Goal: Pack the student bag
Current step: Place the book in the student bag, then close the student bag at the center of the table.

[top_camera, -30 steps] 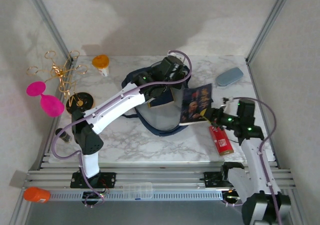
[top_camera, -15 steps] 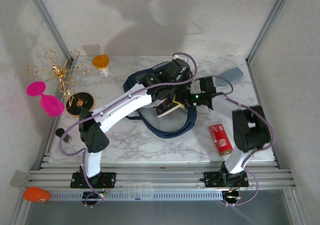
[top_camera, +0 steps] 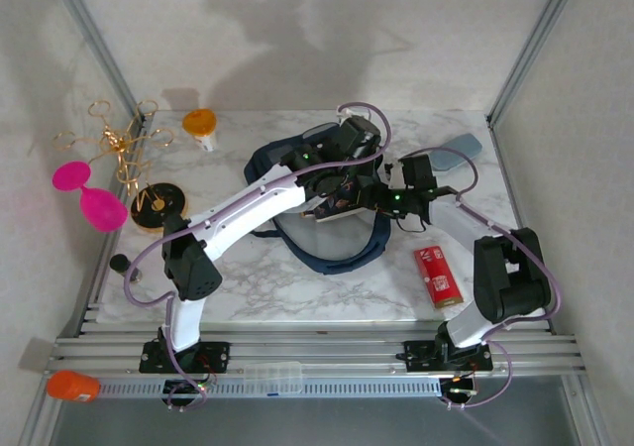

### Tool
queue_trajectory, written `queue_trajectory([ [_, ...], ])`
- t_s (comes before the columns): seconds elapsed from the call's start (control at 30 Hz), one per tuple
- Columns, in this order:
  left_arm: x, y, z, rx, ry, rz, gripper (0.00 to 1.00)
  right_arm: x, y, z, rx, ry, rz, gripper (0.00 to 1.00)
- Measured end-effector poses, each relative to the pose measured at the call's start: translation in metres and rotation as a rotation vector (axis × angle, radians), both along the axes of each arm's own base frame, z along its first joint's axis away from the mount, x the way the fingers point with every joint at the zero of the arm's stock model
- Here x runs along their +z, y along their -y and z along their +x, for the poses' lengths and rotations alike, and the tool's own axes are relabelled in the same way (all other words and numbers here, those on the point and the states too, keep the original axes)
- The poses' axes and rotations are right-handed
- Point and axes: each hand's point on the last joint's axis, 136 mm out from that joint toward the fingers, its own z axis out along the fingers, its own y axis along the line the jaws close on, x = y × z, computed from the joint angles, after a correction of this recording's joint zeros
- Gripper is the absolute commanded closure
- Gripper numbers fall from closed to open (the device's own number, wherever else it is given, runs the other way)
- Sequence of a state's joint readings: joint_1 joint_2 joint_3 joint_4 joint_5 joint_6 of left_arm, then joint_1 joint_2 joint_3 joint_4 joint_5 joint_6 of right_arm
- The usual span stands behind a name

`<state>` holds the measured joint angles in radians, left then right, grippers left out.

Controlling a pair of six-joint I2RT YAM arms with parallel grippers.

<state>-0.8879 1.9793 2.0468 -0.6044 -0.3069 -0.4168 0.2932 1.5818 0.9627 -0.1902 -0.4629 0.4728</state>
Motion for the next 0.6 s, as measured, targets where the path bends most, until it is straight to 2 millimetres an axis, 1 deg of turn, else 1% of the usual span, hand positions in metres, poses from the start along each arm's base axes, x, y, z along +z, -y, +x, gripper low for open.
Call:
queue_trajectory([
  [0.03, 0.0, 0.0, 0.0, 0.004, -0.002, -0.006, 1.0, -0.004, -0.001, 0.001, 0.001, -0.006, -0.004, 0.75],
  [0.07, 0.0, 0.0, 0.0, 0.007, -0.005, -0.011, 1.0, -0.009, -0.002, 0.001, 0.001, -0.014, -0.01, 0.78],
  [0.2, 0.0, 0.001, -0.001, 0.029, -0.017, -0.045, 1.0, -0.032, -0.019, 0.007, 0.024, -0.059, -0.026, 0.84],
  [0.23, 0.0, 0.001, -0.001, 0.034, -0.021, -0.055, 1.0, -0.036, -0.025, 0.009, 0.035, -0.061, -0.025, 0.86],
  [0.3, 0.0, 0.002, -0.002, 0.044, -0.028, -0.071, 1.0, -0.037, -0.038, 0.012, 0.054, -0.052, -0.006, 0.88],
  [0.4, -0.003, 0.006, -0.004, 0.061, -0.039, -0.105, 1.0, -0.028, -0.055, 0.017, 0.087, -0.019, 0.047, 0.87],
  [0.47, -0.006, 0.008, -0.006, 0.077, -0.046, -0.124, 1.0, -0.019, -0.06, 0.02, 0.103, 0.007, 0.071, 0.86],
  [0.53, -0.006, 0.008, -0.006, 0.098, -0.046, -0.144, 1.0, -0.01, -0.058, 0.018, 0.105, 0.023, 0.08, 0.84],
  [0.6, -0.007, 0.009, -0.005, 0.117, -0.045, -0.17, 1.0, 0.006, -0.045, 0.012, 0.089, 0.055, 0.089, 0.82],
])
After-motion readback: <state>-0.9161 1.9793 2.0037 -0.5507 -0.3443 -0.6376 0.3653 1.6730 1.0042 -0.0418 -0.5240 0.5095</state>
